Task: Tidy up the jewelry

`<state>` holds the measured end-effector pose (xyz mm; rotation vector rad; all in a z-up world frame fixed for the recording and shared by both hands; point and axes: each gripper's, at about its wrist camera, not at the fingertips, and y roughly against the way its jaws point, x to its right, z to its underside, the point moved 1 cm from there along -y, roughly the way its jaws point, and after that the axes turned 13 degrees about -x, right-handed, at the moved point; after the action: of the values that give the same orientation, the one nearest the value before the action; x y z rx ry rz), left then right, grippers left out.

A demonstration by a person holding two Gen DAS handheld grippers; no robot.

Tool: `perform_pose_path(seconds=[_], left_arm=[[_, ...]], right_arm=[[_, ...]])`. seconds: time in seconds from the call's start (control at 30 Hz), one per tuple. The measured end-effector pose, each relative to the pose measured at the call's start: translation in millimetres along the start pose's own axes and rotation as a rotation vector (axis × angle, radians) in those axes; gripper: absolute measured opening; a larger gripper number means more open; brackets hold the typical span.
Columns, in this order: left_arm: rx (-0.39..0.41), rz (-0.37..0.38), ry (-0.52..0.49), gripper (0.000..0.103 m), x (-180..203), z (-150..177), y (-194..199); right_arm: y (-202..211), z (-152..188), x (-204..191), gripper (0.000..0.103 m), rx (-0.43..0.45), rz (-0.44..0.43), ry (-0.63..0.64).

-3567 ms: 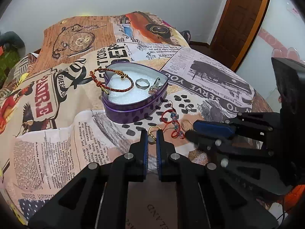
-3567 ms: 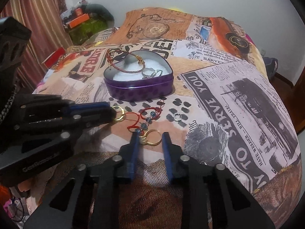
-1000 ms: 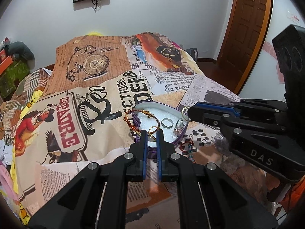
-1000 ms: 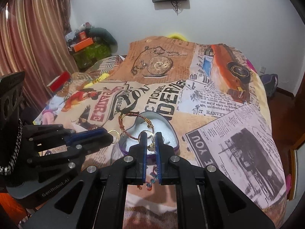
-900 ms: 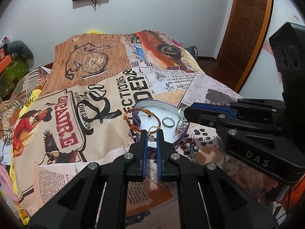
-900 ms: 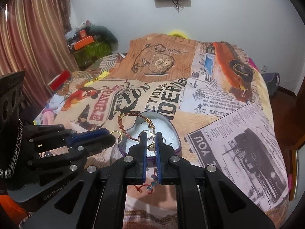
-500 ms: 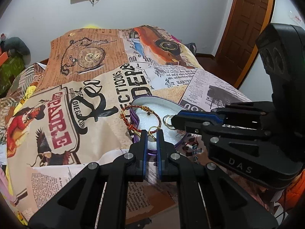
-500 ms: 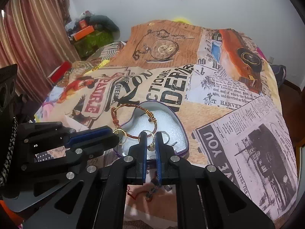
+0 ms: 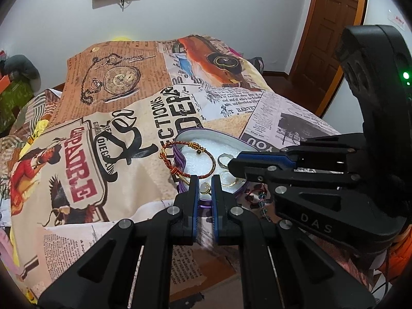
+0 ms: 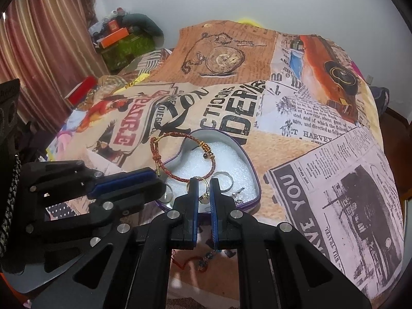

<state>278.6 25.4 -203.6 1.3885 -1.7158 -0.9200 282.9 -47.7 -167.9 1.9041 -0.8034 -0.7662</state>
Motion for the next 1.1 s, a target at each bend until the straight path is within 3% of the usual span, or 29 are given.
perform_pose_path(seconds=[0.4,0.5,0.6,0.9,1.1], left_arm=[[0.01,-0.006,0.048,0.008,-11.1,4.7,21.9],[0.002,-0.01,0.059,0.013,-13.3,8.0,24.8],[-0.004,-0.008,0.076,0.026,-14.8,11.2,26.5],[-0.039,-0.001,0.066,0.028,-1.4,17.1,25.3],[-0.072,0.027,0.043,0.034,13.7,20.9,18.1]], right_arm=[[9.5,1.7,0.8,0.009,-0.007,0.028,-0.019],[13.9,3.1,0.4,0.01,0.001,0.047,-0.019],[19.4,6.1,1.0,0.01,0.007,0.062,-0.024],[38.2,21.9,10.4,0.011,0.024,0.098,-0.044],[47.3,36.6,24.8,0.011,0.037,0.128,-0.074]])
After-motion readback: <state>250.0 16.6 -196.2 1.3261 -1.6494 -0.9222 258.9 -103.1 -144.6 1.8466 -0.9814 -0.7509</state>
